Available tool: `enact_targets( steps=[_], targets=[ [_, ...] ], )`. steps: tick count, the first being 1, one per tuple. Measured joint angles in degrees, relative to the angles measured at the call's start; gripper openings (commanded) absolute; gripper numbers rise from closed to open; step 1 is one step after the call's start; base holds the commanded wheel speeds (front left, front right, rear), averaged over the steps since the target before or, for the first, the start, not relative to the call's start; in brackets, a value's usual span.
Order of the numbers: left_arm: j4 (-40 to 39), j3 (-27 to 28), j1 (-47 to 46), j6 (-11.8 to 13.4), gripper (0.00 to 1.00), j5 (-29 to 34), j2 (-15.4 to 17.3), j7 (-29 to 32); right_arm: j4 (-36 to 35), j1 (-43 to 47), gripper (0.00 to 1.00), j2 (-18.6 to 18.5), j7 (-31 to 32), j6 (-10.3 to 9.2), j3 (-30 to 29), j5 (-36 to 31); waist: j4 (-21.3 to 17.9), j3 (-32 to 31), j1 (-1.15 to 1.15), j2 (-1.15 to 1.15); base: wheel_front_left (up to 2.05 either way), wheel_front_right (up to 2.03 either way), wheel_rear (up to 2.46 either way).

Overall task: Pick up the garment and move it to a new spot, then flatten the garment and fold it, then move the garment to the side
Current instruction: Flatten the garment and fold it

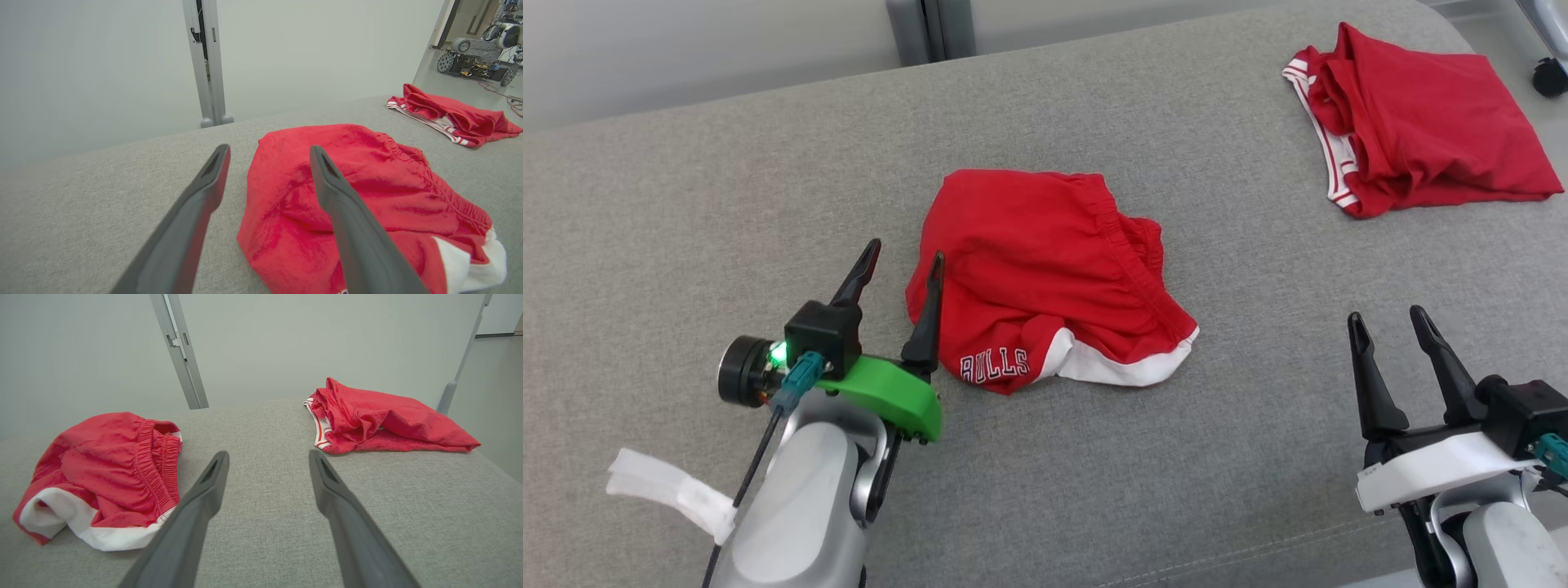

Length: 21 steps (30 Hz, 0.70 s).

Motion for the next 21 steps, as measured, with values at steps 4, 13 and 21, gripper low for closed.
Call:
enact_targets(
  steps=[4,13,21],
  targets=[
    [-3.74,2.48,4.98,-0.05,1.00,1.02,0.04,0.00,0.31,0.58,1.00,0.01,0.00,0.00,0.09,-0.03,1.16,-1.29,0.00,0.00,0.00,0.00,0.00],
    [-4.93,-0.35,11.37,-1.96,1.00,3.42,-0.93,0.00,0.29,1.03,1.00,0.05,-0.01,0.00,0.92,-0.01,2.35,-2.36,0.00,0.00,0.00,0.00,0.00],
    [-0.70,-7.33,13.18,-3.00,1.00,3.44,-1.43,0.00,0.19,0.65,1.00,-0.68,-0.10,0.00,0.98,0.35,0.95,-0.78,0.00,0.00,0.00,0.00,0.00]
  ],
)
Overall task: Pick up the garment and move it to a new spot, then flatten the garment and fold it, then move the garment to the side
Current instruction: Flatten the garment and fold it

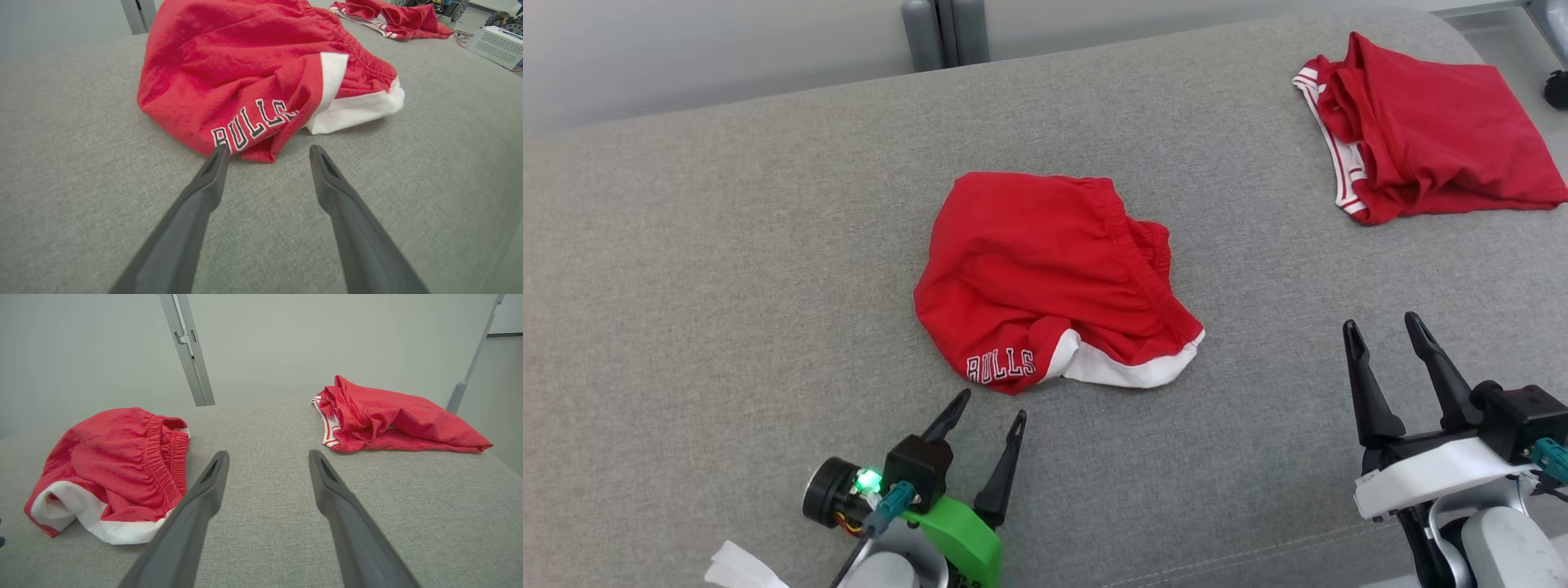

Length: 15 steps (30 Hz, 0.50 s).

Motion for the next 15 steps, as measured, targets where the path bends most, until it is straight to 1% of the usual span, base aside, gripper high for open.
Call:
enact_targets(
  steps=[4,7,11,12,15],
  targets=[
    [3.33,-2.83,-0.65,-0.09,1.00,-1.08,-0.05,0.00,-0.02,-0.29,1.00,-0.10,-0.01,0.00,0.22,0.16,-0.92,0.68,0.00,0.00,0.00,0.00,0.00],
    [5.44,-3.67,-3.10,0.01,1.00,-1.94,-0.05,0.00,-0.01,-0.90,1.00,-0.15,-0.02,0.00,0.35,0.32,-1.54,1.38,0.00,0.00,0.00,0.00,0.00],
    [8.58,-4.57,-6.64,0.82,1.00,-3.16,-0.04,0.00,0.00,-1.38,1.00,-0.22,-0.07,0.00,0.47,0.36,-2.44,2.38,0.00,0.00,0.00,0.00,0.00],
    [10.06,-4.97,-8.64,1.49,1.00,-3.66,-0.08,0.00,0.02,-1.77,1.00,-0.27,-0.07,0.00,0.44,0.42,-2.86,2.83,0.00,0.00,0.00,0.00,0.00],
    [12.52,-5.42,-10.69,1.96,1.00,-3.98,-0.07,0.00,0.02,-1.99,1.00,-0.19,-0.08,0.00,0.53,0.41,-3.55,3.47,0.00,0.00,0.00,0.00,0.00]
  ],
)
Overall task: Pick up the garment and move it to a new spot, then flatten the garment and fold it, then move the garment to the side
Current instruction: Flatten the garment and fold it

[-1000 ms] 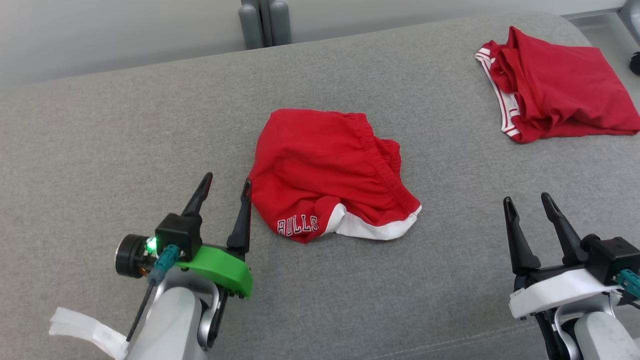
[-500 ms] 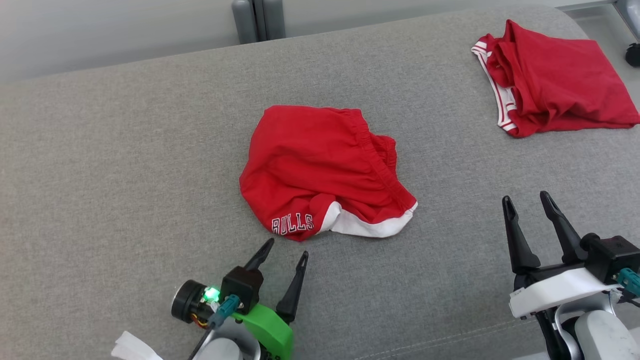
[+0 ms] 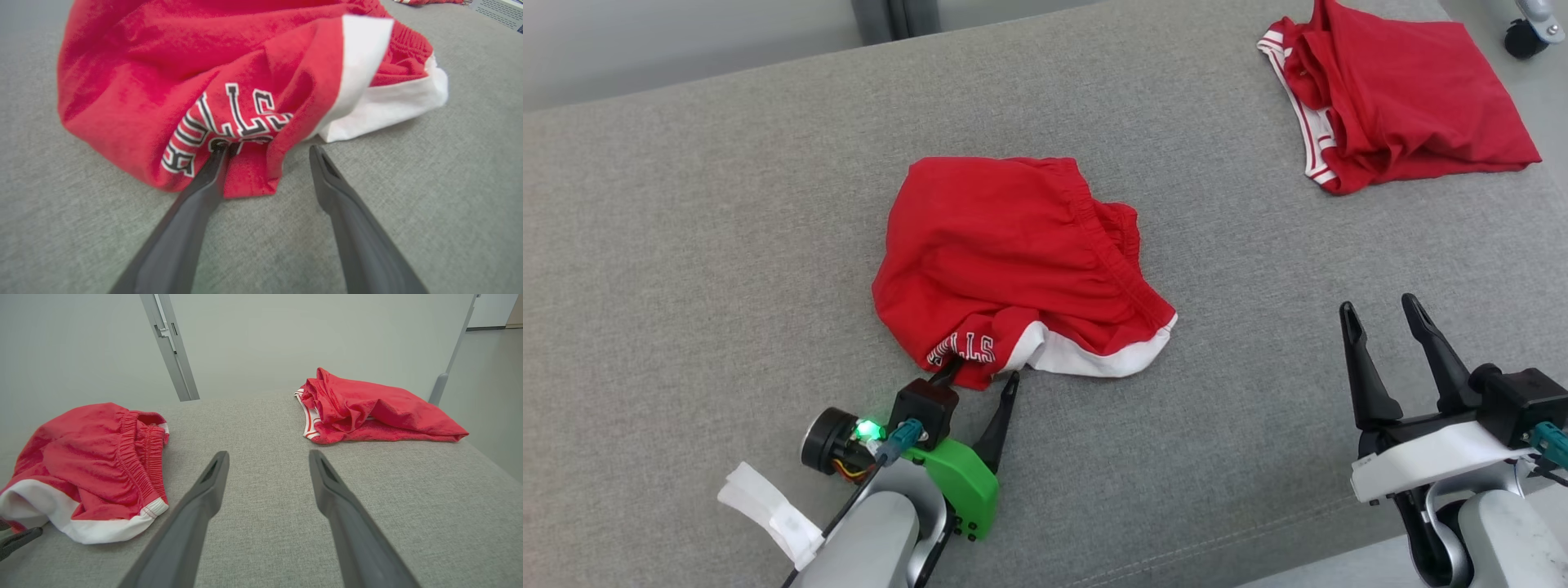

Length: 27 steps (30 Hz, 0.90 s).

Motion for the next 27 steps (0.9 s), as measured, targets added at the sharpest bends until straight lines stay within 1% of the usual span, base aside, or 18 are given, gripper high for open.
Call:
enact_targets(
  steps=[1,2,3,9,13,16,21,25,27],
  targets=[
    [1.27,-0.16,-0.80,0.07,0.62,-0.30,-0.01,0.00,0.01,-0.02,1.00,0.07,0.00,0.00,0.00,0.00,-0.24,0.21,0.00,0.00,0.00,0.00,0.00],
    [1.98,-0.31,-1.34,0.08,0.33,-0.52,0.03,0.00,0.10,-0.03,1.00,0.07,0.00,0.00,-0.03,0.01,-0.46,0.39,0.00,0.00,0.00,0.00,0.00],
    [2.53,-0.54,-1.74,0.14,0.00,-0.66,0.01,-0.01,0.14,-0.05,1.00,0.07,0.00,0.00,-0.10,0.01,-0.61,0.52,0.00,0.00,0.00,0.00,0.00],
    [2.89,-0.74,-2.80,0.48,0.00,-1.04,0.00,-0.03,0.31,0.00,1.00,0.40,0.00,0.00,-1.44,0.00,-0.47,0.46,0.00,0.00,0.00,0.00,0.00],
    [-0.65,0.62,-1.33,0.46,0.00,-0.20,0.44,0.00,0.43,0.24,1.00,0.92,-0.01,0.00,-1.71,0.00,0.49,-0.47,0.00,0.00,0.00,0.00,0.00],
    [-5.20,1.77,1.58,0.19,0.00,0.54,2.05,0.00,0.63,1.16,1.00,1.19,-0.01,0.00,-1.99,-0.01,1.62,-1.41,0.00,0.00,0.00,0.00,0.00],
    [-10.89,2.08,7.18,-0.13,0.00,1.54,5.14,0.00,0.73,2.25,1.00,1.67,-0.01,0.00,-2.50,-0.02,3.91,-2.67,0.00,0.00,0.00,0.00,0.00],
    [-11.70,2.24,10.59,-0.13,0.00,1.57,6.90,0.00,0.77,2.40,1.00,1.75,-0.01,0.00,-2.36,-0.08,5.80,-3.39,0.00,0.00,0.00,0.00,0.00],
    [-11.46,2.31,11.61,-0.12,0.00,1.47,7.15,0.00,0.97,2.40,1.00,1.75,-0.01,0.00,-2.16,-0.09,6.44,-3.73,0.00,0.00,0.00,0.00,0.00]
  ],
)
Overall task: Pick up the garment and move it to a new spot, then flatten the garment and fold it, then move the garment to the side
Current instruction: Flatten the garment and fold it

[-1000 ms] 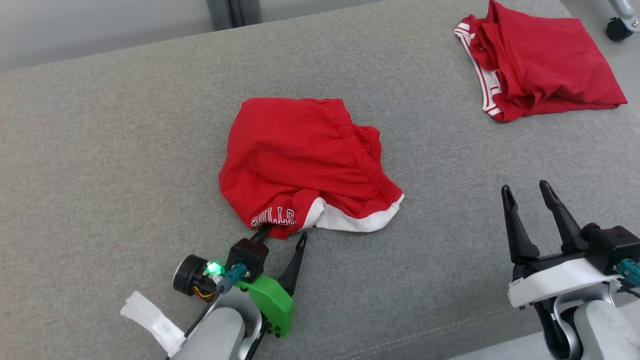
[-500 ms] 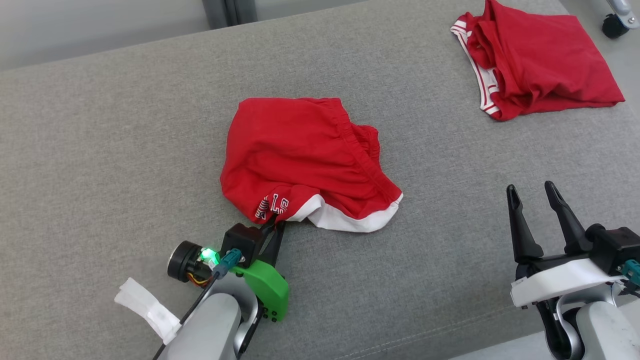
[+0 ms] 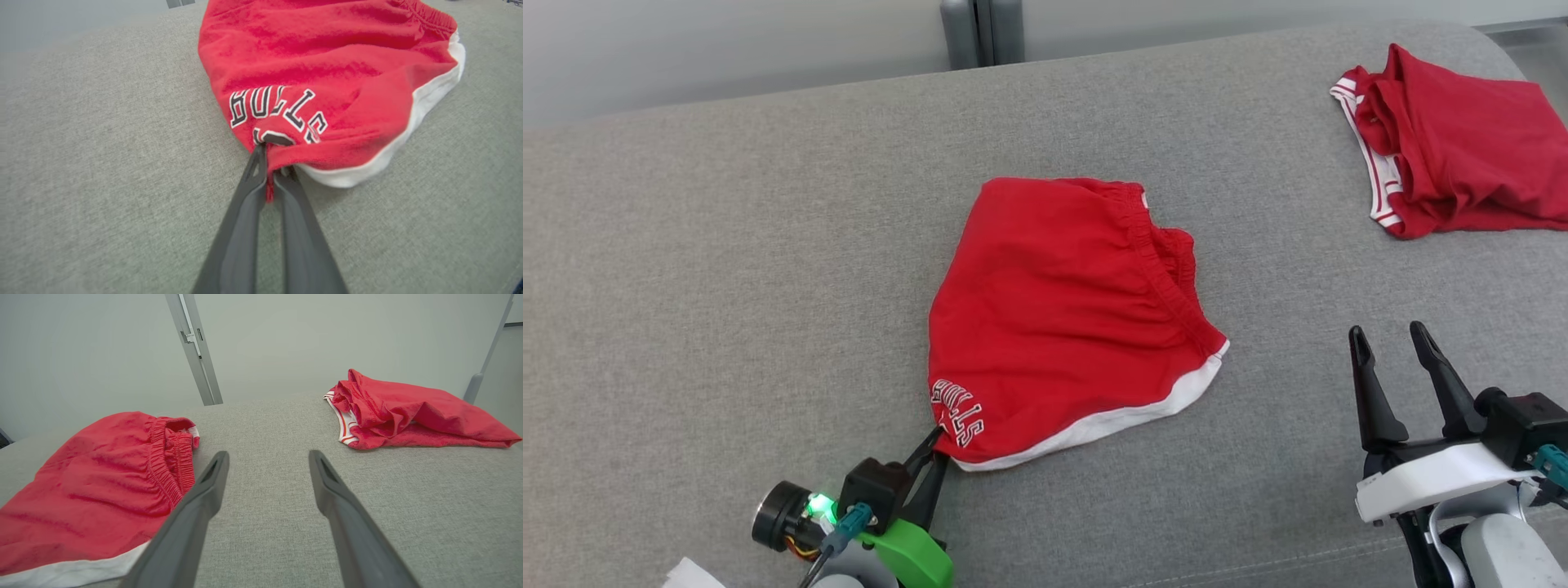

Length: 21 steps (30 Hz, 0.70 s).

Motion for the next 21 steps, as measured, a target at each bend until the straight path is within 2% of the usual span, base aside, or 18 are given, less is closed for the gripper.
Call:
enact_targets(
  steps=[8,9,10,11,12,13,14,21],
  targets=[
    [-0.97,2.86,3.10,1.18,0.00,-1.47,0.25,0.00,0.51,1.07,1.00,-0.07,0.00,0.00,-0.57,-0.10,1.74,-1.89,0.00,0.00,0.00,0.00,0.00],
    [-1.25,3.18,3.48,1.19,0.07,-1.58,0.43,0.00,0.62,1.16,1.00,-0.07,0.00,0.00,-0.62,-0.11,1.98,-2.10,0.00,0.00,0.00,0.00,0.00],
    [-1.58,3.38,3.79,1.21,0.31,-1.59,0.53,0.00,0.64,1.16,1.00,-0.09,0.00,0.00,-0.62,-0.12,2.18,-2.28,0.00,0.00,0.00,0.00,0.00],
    [-1.94,3.54,4.08,1.26,0.76,-1.59,0.53,0.00,0.67,1.17,1.00,-0.10,0.00,0.00,-0.56,-0.12,2.41,-2.50,0.00,0.00,0.00,0.00,0.00],
    [-2.10,3.63,4.30,1.26,0.79,-1.63,0.49,0.00,0.74,1.19,1.00,-0.10,0.00,0.00,-0.53,-0.12,2.62,-2.73,0.00,0.00,0.00,0.00,0.00],
    [-2.16,3.74,4.57,1.26,0.95,-1.68,0.45,0.00,0.80,1.22,1.00,-0.11,0.00,0.00,-0.51,-0.15,2.79,-2.93,0.00,0.00,0.00,0.00,0.00],
    [-2.31,3.99,5.00,1.31,1.00,-1.69,0.40,0.00,0.86,1.26,1.00,-0.11,0.00,0.00,-0.48,-0.18,3.00,-3.17,0.00,0.00,0.00,0.00,0.00],
    [-7.43,8.65,7.55,3.36,1.00,-2.01,0.30,0.01,1.11,2.37,1.00,-0.09,0.00,0.00,-0.49,-0.27,4.65,-4.48,0.00,0.00,0.00,0.00,0.00]
  ],
)
